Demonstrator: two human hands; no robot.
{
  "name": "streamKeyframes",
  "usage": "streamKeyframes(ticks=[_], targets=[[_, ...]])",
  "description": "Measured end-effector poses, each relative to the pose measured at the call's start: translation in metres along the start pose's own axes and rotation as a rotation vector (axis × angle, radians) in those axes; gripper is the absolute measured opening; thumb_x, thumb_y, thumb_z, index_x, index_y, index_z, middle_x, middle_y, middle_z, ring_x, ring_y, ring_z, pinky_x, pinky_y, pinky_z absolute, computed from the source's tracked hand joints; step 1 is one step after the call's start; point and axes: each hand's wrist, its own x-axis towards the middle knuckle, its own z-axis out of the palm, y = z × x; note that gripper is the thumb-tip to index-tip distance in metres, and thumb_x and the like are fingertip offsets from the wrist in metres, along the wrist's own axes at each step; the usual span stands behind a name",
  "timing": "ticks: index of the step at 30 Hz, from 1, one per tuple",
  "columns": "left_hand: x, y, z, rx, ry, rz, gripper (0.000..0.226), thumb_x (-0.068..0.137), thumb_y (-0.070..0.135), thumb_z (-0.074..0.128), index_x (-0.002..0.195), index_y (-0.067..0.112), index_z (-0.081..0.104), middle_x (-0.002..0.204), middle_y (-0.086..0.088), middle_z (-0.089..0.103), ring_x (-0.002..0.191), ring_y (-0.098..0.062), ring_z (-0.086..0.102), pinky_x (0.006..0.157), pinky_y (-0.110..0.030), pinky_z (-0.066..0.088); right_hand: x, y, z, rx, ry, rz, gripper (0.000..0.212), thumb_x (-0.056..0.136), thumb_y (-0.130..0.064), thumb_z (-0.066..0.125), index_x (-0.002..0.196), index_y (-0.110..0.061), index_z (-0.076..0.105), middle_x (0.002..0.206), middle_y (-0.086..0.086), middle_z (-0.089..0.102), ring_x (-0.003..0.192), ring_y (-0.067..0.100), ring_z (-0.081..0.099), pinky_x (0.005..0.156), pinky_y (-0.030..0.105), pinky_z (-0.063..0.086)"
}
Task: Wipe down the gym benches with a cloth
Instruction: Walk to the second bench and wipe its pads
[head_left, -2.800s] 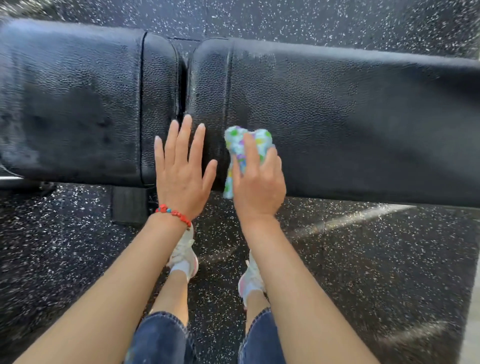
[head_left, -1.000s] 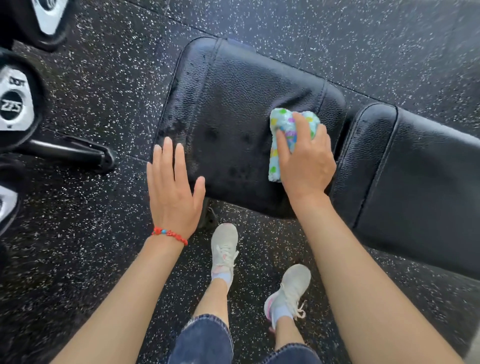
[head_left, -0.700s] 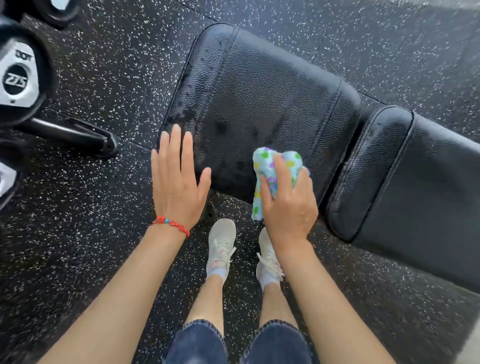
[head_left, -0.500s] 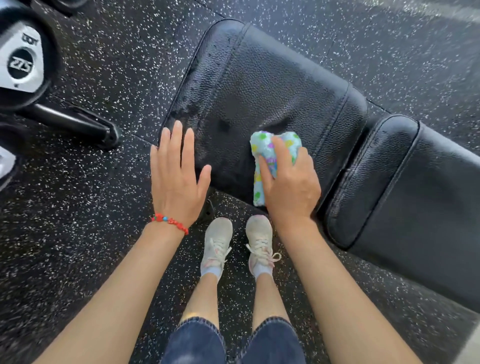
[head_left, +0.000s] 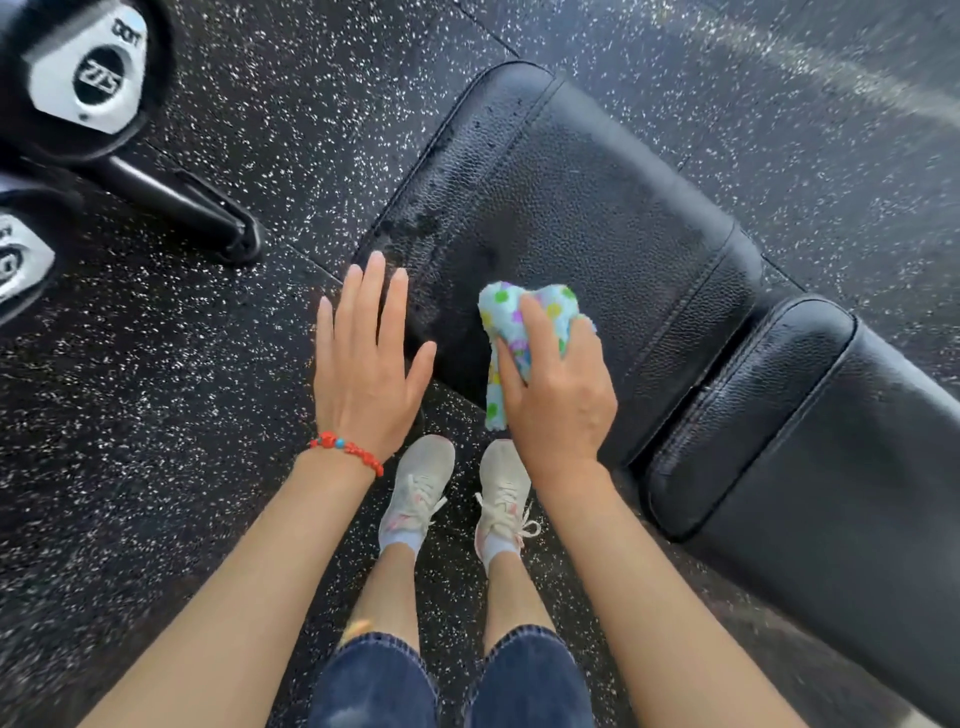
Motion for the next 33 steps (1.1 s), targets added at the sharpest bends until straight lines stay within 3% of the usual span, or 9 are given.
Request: streamKeyframes(ticks=[3,10,17,20,23,27,31,33], targets=[[0.001,0.0,0.001,-0.024,-0.013,-0.005,0.058,0.094,0.032,0.037,0.143,0.002,0.031,0.151,-0.02,0.026,0.139,-0.036,0.022,0.109,-0.055,0.022,0.016,-0.005,0.006,0.009,-0.005,-0.001,0.03,0.086,-0.037,0.055,0.109,-0.019,0.054,0.075,0.01,0.056,0.061,0.024,0.055,0.047,0.029,0.043],[0.001,-0.004,-0.005,-0.014,-0.017,0.027,0.057,0.094,0.031,0.039,0.142,0.001,0.034,0.15,-0.019,0.028,0.138,-0.035,0.024,0.108,-0.053,0.024,0.1,-0.033,0.034,-0.001,0.048,0.147,0.036,0.084,-0.041,0.049,0.102,-0.016,0.067,0.079,0.011,0.059,0.065,0.025,0.058,0.044,0.03,0.044],[0.004,-0.012,-0.009,-0.034,-0.031,0.08,0.052,0.094,0.029,0.037,0.14,0.004,0.035,0.149,-0.016,0.032,0.137,-0.031,0.027,0.109,-0.05,0.022,0.043,-0.029,0.016,0.028,-0.021,-0.041,0.03,0.083,-0.034,0.063,0.105,-0.016,0.067,0.072,0.008,0.056,0.058,0.024,0.052,0.046,0.03,0.041],[0.008,-0.015,-0.01,-0.038,-0.032,0.116,0.052,0.094,0.028,0.039,0.139,0.003,0.036,0.149,-0.018,0.032,0.137,-0.032,0.026,0.109,-0.05,0.022,0.044,-0.009,0.014,-0.039,0.006,-0.061,0.028,0.086,-0.037,0.059,0.105,-0.017,0.065,0.07,0.008,0.054,0.057,0.023,0.051,0.045,0.03,0.039],[0.017,-0.015,-0.011,-0.04,-0.042,0.18,0.052,0.094,0.027,0.04,0.14,0.002,0.036,0.149,-0.018,0.03,0.138,-0.033,0.024,0.11,-0.052,0.022,0.04,0.031,0.004,-0.175,0.074,0.183,0.031,0.09,-0.041,0.051,0.109,-0.019,0.058,0.073,0.01,0.055,0.059,0.025,0.054,0.044,0.029,0.041],[0.037,-0.015,-0.012,-0.057,-0.059,0.245,0.053,0.094,0.028,0.04,0.141,0.003,0.034,0.15,-0.018,0.029,0.139,-0.033,0.023,0.11,-0.053,0.023,0.031,0.063,-0.007,-0.237,0.095,0.456,0.034,0.081,-0.035,0.061,0.11,-0.016,0.062,0.08,0.016,0.059,0.064,0.033,0.058,0.044,0.031,0.045],[0.048,-0.02,-0.01,-0.035,-0.081,0.284,0.054,0.095,0.028,0.039,0.142,0.002,0.032,0.15,-0.02,0.027,0.139,-0.035,0.022,0.109,-0.055,0.026,0.057,0.025,0.003,-0.109,0.106,0.769,0.033,0.079,-0.029,0.066,0.107,-0.013,0.065,0.082,0.018,0.059,0.069,0.034,0.059,0.047,0.032,0.044],[0.049,-0.023,-0.008,-0.021,-0.088,0.298,0.054,0.095,0.028,0.038,0.142,0.001,0.031,0.15,-0.02,0.027,0.138,-0.036,0.022,0.108,-0.055,0.027,0.081,-0.001,0.017,-0.052,0.117,0.761,0.034,0.074,-0.029,0.072,0.104,-0.012,0.066,0.08,0.016,0.059,0.067,0.032,0.059,0.046,0.031,0.045]])
